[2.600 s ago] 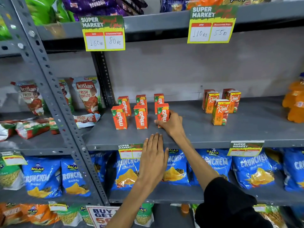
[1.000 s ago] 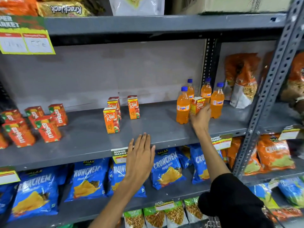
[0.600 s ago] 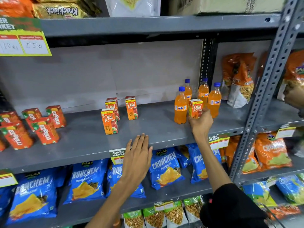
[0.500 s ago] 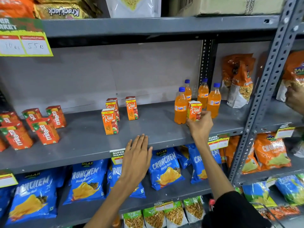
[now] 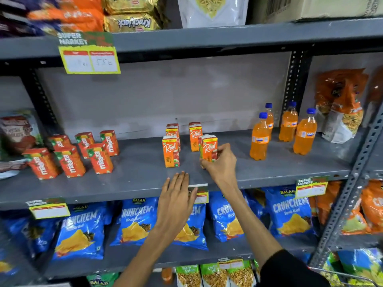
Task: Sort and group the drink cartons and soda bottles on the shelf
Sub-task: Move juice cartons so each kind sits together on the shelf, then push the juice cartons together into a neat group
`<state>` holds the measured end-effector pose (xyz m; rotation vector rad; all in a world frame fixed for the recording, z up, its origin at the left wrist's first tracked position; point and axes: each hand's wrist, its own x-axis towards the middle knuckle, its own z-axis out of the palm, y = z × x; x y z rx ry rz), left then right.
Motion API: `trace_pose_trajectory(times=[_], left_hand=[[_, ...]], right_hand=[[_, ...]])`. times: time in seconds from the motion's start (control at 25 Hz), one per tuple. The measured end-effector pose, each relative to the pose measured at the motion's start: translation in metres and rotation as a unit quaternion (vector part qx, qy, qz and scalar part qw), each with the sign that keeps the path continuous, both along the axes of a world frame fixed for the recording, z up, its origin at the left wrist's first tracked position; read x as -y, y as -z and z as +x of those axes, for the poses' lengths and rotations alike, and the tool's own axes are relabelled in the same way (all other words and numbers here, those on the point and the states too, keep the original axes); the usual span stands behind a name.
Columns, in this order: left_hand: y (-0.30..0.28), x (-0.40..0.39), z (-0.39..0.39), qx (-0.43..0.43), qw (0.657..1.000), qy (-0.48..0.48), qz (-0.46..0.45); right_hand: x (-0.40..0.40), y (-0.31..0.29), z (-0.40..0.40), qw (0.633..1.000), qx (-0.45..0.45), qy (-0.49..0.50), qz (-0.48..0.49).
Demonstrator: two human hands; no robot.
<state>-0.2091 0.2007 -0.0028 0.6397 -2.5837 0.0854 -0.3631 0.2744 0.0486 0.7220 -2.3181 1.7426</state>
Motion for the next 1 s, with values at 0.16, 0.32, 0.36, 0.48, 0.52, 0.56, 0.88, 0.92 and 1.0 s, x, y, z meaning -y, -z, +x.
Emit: trace_pose_trajectory(times=[0.16,0.32,0.36,0.48,0.52,0.56,0.88,0.92,1.0], left_hand=[[-0.001,0.0,-0.001,-0.013,1.0,0.01,0.008],[0.003,0.003,-0.001,-0.025,0.999,0.015,0.012],[0.004,0.003,-0.003,-0.028,0.999,0.015,0.013],[0.007,0.004,-0.005,-0.041,0.999,0.013,0.008],[0.007,0.004,-0.005,-0.042,0.999,0.013,0.007],[0.006,0.004,-0.004,-0.042,0.999,0.015,0.007],[0.003,0.024,0.03,-0.141,0.989,0.044,0.017],[0.003,0.031,0.042,-0.161,0.986,0.041,0.027],[0.003,0.048,0.069,-0.214,0.975,0.032,0.055]], right_hand=[[0.034,-0.003,-0.004,0.999,-0.011,0.007,0.035],[0.044,-0.001,-0.012,0.999,0.0,0.022,0.047],[0.045,0.0,-0.012,0.999,0.003,0.024,0.049],[0.045,0.002,-0.013,0.998,0.016,0.019,0.056],[0.043,0.001,-0.013,0.998,0.02,0.016,0.063],[0.041,-0.001,-0.012,0.997,0.023,0.015,0.067],[0.01,0.017,0.054,0.99,-0.141,-0.013,-0.003],[0.015,0.019,0.067,0.986,-0.164,-0.029,-0.005],[0.032,0.021,0.096,0.979,-0.192,-0.066,0.001]])
